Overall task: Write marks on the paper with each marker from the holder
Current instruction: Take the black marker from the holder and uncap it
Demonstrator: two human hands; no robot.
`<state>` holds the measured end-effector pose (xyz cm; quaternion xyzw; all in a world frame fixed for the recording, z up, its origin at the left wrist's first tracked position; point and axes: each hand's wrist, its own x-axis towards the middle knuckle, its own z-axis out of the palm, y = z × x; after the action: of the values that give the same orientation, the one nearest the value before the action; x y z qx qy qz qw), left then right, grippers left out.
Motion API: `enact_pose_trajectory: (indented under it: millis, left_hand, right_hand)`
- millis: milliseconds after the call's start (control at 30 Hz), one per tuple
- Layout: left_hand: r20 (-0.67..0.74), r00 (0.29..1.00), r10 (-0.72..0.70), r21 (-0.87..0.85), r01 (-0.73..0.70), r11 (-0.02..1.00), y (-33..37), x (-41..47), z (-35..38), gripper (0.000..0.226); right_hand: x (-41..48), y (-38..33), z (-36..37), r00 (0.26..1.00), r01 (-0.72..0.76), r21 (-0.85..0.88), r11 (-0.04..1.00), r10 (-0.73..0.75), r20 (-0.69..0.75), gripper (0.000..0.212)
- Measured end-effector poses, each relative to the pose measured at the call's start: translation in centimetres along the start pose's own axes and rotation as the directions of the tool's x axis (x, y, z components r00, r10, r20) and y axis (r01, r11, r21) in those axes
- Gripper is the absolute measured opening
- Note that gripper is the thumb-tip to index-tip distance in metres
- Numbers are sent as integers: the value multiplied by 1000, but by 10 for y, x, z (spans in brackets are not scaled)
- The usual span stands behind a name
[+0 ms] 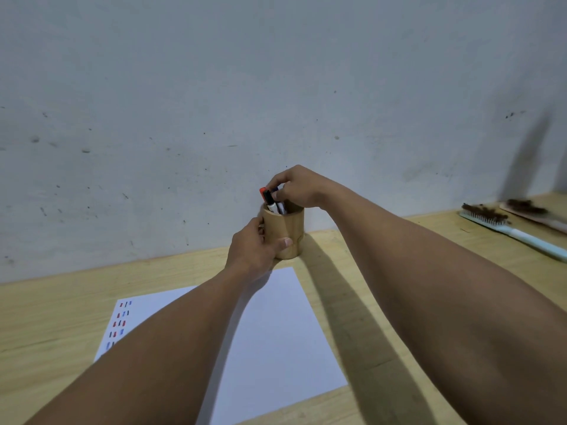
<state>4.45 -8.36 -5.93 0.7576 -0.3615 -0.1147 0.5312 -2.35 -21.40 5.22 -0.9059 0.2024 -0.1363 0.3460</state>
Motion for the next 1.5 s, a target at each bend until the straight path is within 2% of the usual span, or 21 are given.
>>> enact_pose_trajectory:
  millis: [133,233,367,700,767,933,1033,1167,1300,1400,1500]
  left_hand:
    - [-6,1000,3,27,-3,1000,1,0,0,61]
    - [-12,1000,5,50,-4,999,0,0,0,59]
    - [-12,1000,-3,58,4,998,-1,-1,0,58]
    - [-2,999,-54,132,54,990,13,-8,0,53]
    - [-11,997,-72,143,73,987,21,-13,-3,58]
    - [-50,992,-113,218,121,968,42,-28,-29,87]
    - [-96,990,-99,209,117,971,55,-39,-55,80]
    - [-197,979,-43,171,78,982,75,-56,-93,53]
    - [-284,959,-16,74,39,996,99,-74,-128,31]
    - [-320,947,-11,-14,7,1000,109,-87,-151,24]
    - [-282,955,-87,-211,26,977,114,-103,-170,29]
  right_hand:
    - [-4,-6,1,998,-39,76,996,42,-42,22]
    - [-8,-5,6,999,-36,-10,999,36,-30,27]
    - [-10,-3,9,999,-5,-60,998,2,-47,11]
    - [-24,-20,-11,952,96,-21,995,-98,-290,11]
    - [-29,-30,-17,940,111,-6,994,-107,-323,11]
    - [-52,-61,-28,922,124,1,992,-115,-371,14]
    - [-67,-79,-26,918,141,11,990,-127,-375,9]
    - [-87,-101,-18,926,154,17,988,-138,-352,14]
    - [-108,-120,-3,953,180,84,980,-152,-261,18]
    - [-120,-130,13,968,187,140,972,-159,-193,19]
    - [-127,-135,30,978,186,179,966,-164,-130,19]
